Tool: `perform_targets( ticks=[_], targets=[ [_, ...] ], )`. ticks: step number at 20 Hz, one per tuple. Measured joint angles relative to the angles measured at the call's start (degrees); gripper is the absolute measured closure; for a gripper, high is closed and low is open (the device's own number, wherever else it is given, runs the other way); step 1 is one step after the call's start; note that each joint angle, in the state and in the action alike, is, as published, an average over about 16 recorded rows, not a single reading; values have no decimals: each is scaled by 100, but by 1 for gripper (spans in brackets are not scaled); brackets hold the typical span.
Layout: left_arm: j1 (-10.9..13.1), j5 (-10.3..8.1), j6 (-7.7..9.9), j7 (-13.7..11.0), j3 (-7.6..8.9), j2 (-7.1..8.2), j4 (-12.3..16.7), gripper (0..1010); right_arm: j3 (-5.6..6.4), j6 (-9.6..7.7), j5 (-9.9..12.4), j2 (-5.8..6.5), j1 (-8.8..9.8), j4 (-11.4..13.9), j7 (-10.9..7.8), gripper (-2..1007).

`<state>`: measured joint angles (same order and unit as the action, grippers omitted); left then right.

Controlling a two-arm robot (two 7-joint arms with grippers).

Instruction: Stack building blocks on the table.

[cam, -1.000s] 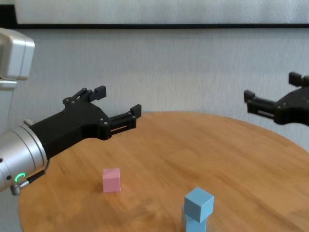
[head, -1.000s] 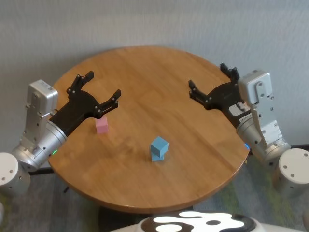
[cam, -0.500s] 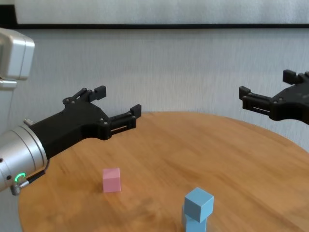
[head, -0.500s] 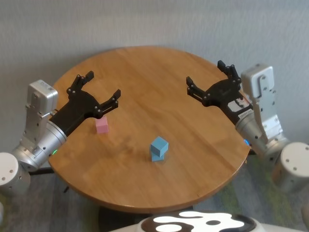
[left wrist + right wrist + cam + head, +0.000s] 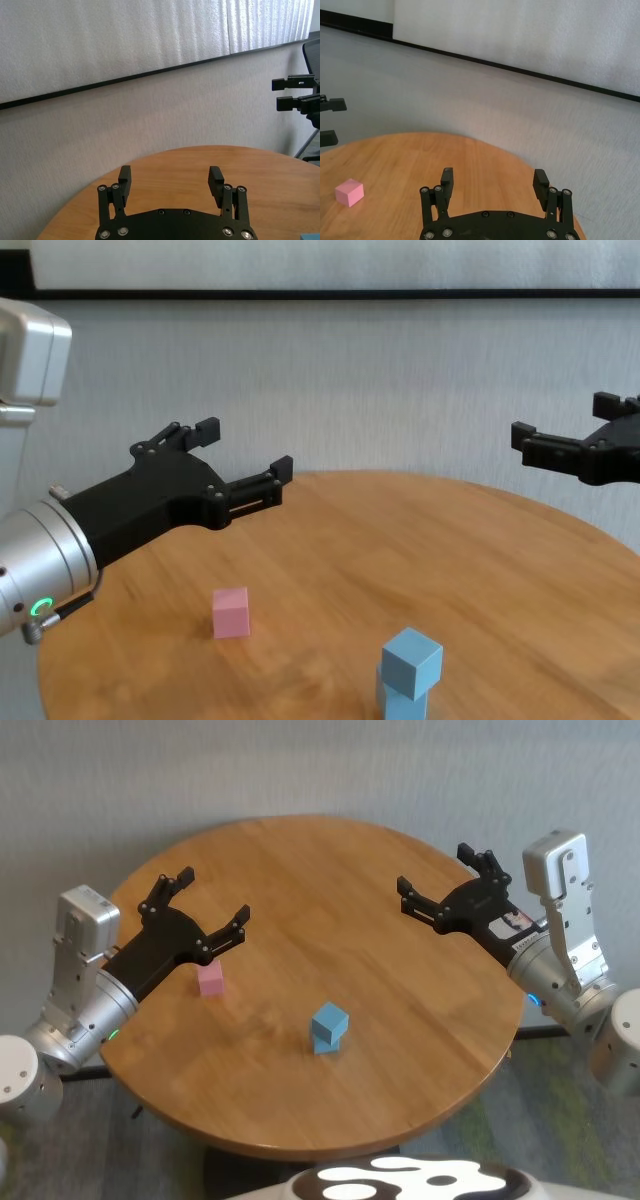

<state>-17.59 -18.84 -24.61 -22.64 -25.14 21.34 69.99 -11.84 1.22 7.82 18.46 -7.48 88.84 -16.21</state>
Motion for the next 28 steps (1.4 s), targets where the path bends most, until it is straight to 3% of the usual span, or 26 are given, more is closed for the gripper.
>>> perform_targets(
  ticks=[5,9,13,22,25,28],
  targets=[
    [15,32,95,70,1,13,55,10,-23,112,-2,73,-52,-79,-141,0],
    [79,99,427,234,11,37,247,10,-55,191,-21,95,-69,-114,-182,0],
    [204,164,1021,488,44,48,589,10,-71,214,-37,99,-71,-120,-182,0],
    [659,291,2682,1327,179,-118,1591,10,-57,173,-21,92,-63,-102,-172,0],
    [784,350,3077,1609,217,-248,1802,10,-54,164,-17,90,-60,-97,-169,0],
    [882,427,3322,1852,241,-396,1906,10,-51,157,-14,89,-59,-94,-167,0]
  ],
)
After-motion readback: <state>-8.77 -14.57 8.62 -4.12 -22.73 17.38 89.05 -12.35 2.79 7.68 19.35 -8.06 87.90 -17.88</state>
